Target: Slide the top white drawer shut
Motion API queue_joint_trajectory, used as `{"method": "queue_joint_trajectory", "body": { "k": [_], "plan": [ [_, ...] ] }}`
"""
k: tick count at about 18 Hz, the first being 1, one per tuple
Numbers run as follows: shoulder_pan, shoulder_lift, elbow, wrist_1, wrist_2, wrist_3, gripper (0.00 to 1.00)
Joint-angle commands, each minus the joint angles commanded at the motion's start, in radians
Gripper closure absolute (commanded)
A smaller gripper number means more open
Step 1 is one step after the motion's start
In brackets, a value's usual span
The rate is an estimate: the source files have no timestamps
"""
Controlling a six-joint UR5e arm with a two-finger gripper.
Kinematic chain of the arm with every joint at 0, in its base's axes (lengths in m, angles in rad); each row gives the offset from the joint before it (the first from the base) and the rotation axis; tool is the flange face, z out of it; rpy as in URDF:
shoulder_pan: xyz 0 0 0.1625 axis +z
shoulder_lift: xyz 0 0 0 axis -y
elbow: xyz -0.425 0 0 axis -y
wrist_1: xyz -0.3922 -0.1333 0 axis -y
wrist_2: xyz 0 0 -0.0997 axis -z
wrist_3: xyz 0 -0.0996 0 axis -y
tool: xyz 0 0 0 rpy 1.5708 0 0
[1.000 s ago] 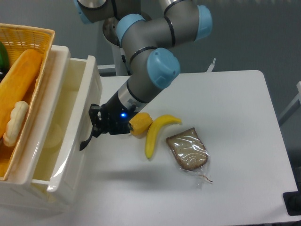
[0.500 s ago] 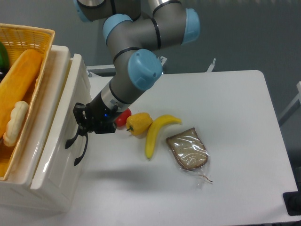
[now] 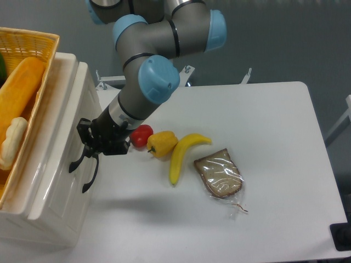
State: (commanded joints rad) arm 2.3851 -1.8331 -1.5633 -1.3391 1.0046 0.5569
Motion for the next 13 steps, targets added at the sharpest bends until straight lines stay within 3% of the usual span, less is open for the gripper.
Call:
{"method": "queue_joint_trajectory", "body": {
  "k": [4,5,7,13],
  "plan": [
    [0.084,-0.002,0.038,0.002,0.054,0.003,0.38],
    [0.103,-0.002,0.048,0.003,0.068,0.003,0.3],
    [0.14,-0.003,0.058,0.017,0.106,0.024,0.0],
    [0.213,-0.038,0.054,0.106,0.248,0.083,0.0]
  ]
}}
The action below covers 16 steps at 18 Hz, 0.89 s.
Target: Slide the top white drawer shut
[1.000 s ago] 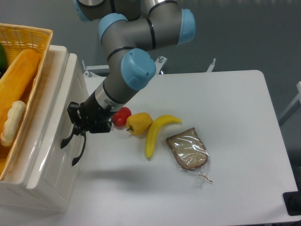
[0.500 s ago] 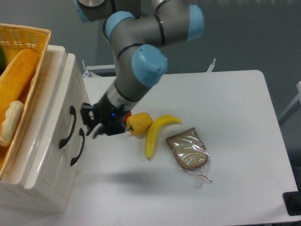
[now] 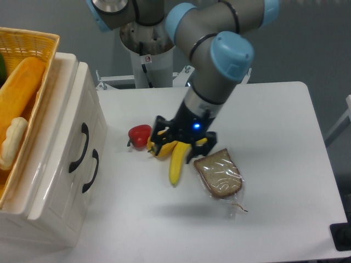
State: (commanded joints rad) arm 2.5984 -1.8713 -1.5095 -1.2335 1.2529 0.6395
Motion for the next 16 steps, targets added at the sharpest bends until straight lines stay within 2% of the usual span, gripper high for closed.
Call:
{"method": "queue_joint_trajectory", "body": {
  "k": [3,6,12,14,16],
  "plan": [
    [0.017,-0.041,0.014,0.035,0.175,0.045,0.0],
    [0.078,-0.071,0.037,0.042,0.215,0.092,0.0],
    [0.213,-0.104,0.038,0.042,0.263,0.688,0.0],
    [0.249,-0.115,0.048,0.043,0.263,0.768,0.0],
    [0.262,-0.126,0.058,0.042,0.285,0.778,0.0]
  ]
}}
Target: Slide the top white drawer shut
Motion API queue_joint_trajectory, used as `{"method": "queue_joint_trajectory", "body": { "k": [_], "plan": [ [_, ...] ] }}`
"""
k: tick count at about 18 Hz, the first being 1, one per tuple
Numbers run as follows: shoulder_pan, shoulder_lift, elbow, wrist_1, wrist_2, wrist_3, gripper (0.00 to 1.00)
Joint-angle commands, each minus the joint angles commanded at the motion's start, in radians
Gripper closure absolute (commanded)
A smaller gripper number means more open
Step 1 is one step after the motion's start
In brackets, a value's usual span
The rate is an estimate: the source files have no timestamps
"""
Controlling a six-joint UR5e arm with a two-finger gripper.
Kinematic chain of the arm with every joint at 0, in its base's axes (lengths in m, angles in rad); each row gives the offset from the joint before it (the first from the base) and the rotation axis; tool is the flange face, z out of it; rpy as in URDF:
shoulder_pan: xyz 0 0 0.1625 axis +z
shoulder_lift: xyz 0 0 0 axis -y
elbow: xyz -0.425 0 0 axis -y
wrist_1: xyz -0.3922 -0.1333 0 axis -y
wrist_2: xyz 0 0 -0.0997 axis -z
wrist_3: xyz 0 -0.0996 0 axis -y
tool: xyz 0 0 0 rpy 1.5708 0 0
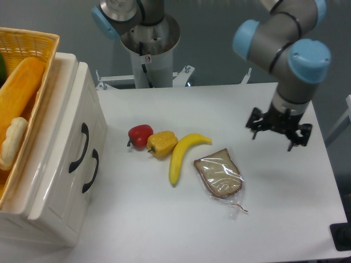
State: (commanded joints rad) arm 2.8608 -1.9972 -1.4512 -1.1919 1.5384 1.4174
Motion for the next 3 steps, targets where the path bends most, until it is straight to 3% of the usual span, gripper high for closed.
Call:
{"method": "queue_joint_trajectory", "body": {
  "k": [3],
  "plan": [
    [0.006,-0.006,0.0,-0.002,0.058,0.002,0.0]
  ]
}}
